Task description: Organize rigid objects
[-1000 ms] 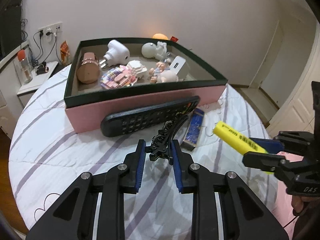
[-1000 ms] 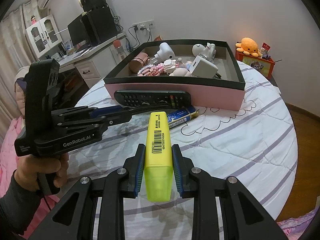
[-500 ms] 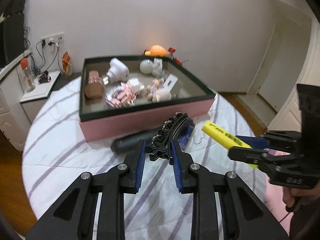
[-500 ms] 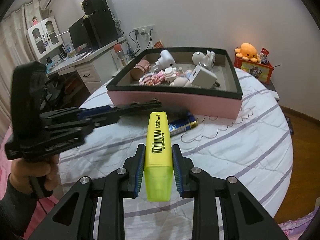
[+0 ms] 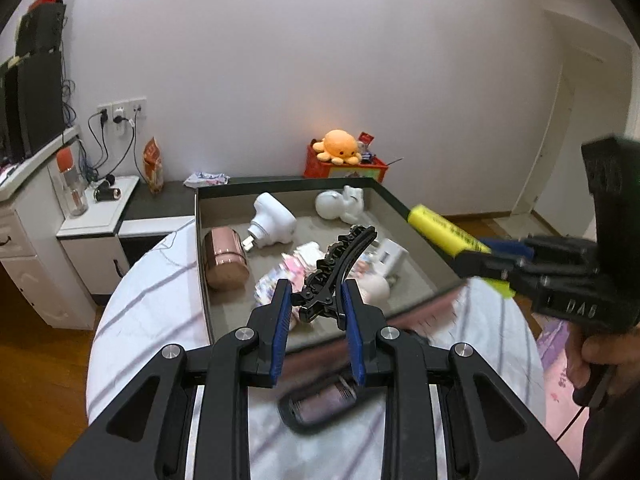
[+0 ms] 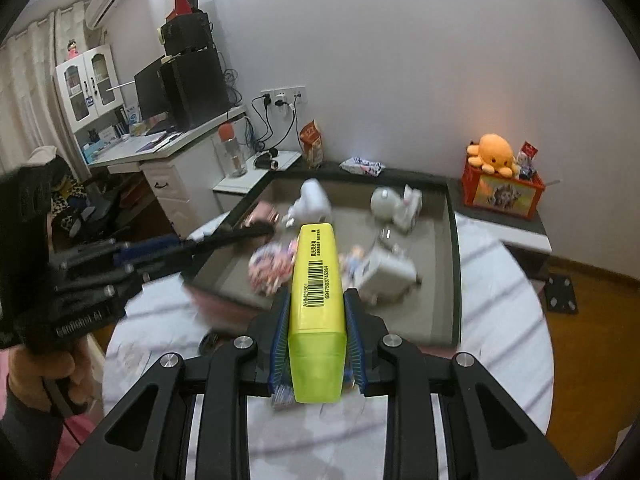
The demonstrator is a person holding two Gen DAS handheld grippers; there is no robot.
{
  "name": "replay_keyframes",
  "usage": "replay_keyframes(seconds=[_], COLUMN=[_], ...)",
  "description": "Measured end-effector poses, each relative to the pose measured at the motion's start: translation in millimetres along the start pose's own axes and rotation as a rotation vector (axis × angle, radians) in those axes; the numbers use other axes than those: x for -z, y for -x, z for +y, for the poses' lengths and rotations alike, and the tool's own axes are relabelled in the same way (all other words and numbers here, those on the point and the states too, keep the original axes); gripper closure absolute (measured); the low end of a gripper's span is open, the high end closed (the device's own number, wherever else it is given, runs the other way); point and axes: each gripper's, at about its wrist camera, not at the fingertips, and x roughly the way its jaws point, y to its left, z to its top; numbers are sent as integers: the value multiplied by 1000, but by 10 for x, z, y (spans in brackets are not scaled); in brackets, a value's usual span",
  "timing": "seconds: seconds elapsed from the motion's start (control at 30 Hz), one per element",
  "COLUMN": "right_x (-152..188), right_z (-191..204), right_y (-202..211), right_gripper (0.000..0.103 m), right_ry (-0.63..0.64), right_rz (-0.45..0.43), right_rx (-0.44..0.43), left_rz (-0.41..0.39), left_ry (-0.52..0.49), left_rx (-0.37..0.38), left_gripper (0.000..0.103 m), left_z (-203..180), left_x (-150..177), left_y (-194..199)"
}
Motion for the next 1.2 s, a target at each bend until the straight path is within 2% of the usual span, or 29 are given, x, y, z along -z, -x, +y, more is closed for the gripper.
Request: replay_keyframes(seconds=[0.23,0.4,0.53,0.57,0.6,0.67,0.7,0.73,0.77,0.8,0.83,1.0,1.2], right_x=[-370,-406,-361,-354,-337,-345,-339,-358,-358,-376,-380,-348,-149], right_z=[-205,-298,-374,-380,-393,-406,-416,-417,-423,-427,-423,-324,-63], right_y=[-713,-1203,-1331,-1336,-1336,-1322,-1276,-1252,-1214,-1202,-1160,-901,-352], right_gripper=[76,76,75,68,50,33,28,24,22,22,22,20,20], right_ry=[2,-13,-37,-43,-53,-60,-70,-77,-81,-83,-86,-83,-72], right_rz=[77,160,188,187,185,177,162,151,142,136,131,83,-12], right_rx=[-4,1,16,14,17,30,24,25,30,31,27,22,94], left_rz=[45,89,107,112,116,119,115,108,88,72,50,21,-30], left_ry=[37,28,15,14,10,8,9,7,3,1,1,5,2], left_rx=[-21,-41,-67,-74,-77,-80,-75,-84,-113,-124,-127,-150,-234], left_gripper=[78,77,76,75,74,66,55,34,23,8,2,0,0], left_z=[263,353,370,382,395,393,392,381,359,349,334,252,112], left_x=[-176,-200,-181,-167,-164,-150,-149,-149,-150,-163,-173,-216,-159], left_y=[-570,-843,-939,-959,-976,-977,-964,-934,-877,-837,-773,-490,-73])
